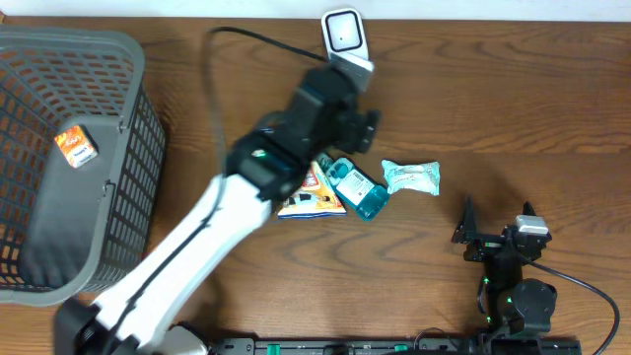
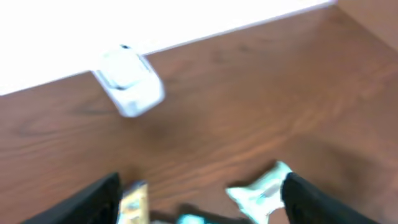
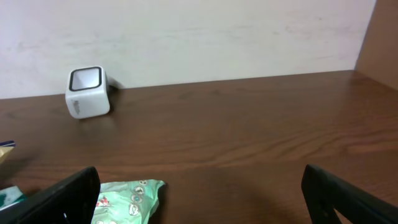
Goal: Scan the item barcode
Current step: 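Carry the green wipes pack past the scanner and drop it right of the bottle, then move the left gripper back toward the basket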
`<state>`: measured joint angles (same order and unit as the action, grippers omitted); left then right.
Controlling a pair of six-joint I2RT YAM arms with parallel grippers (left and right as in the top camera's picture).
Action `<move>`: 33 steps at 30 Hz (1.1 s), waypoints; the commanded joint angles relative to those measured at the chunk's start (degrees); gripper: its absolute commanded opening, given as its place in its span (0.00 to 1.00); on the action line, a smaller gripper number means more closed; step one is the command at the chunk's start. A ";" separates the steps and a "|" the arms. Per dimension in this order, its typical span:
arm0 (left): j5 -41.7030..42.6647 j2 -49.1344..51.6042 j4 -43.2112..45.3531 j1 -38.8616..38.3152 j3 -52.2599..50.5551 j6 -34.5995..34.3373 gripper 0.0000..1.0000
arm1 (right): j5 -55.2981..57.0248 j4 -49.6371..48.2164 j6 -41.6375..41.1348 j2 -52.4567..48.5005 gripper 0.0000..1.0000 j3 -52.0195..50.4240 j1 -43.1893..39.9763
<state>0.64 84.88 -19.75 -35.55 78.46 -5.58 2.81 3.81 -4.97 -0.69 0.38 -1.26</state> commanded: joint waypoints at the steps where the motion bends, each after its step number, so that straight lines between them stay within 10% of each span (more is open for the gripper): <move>1: -6.47 -6.78 -2.25 3.65 0.55 0.59 0.88 | 0.28 0.22 -0.11 0.31 0.99 -0.09 0.55; 20: -7.78 -21.99 -11.45 36.33 4.76 -0.11 0.92 | 0.28 0.20 -0.11 0.31 0.99 -0.09 0.55; 33: -7.15 -15.96 -18.91 58.90 4.76 -15.13 0.92 | 0.28 0.22 -0.11 0.31 0.99 -0.09 0.55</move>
<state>-6.39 65.89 -37.21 20.21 81.91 -15.79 2.81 3.81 -4.97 -0.69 0.38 -1.26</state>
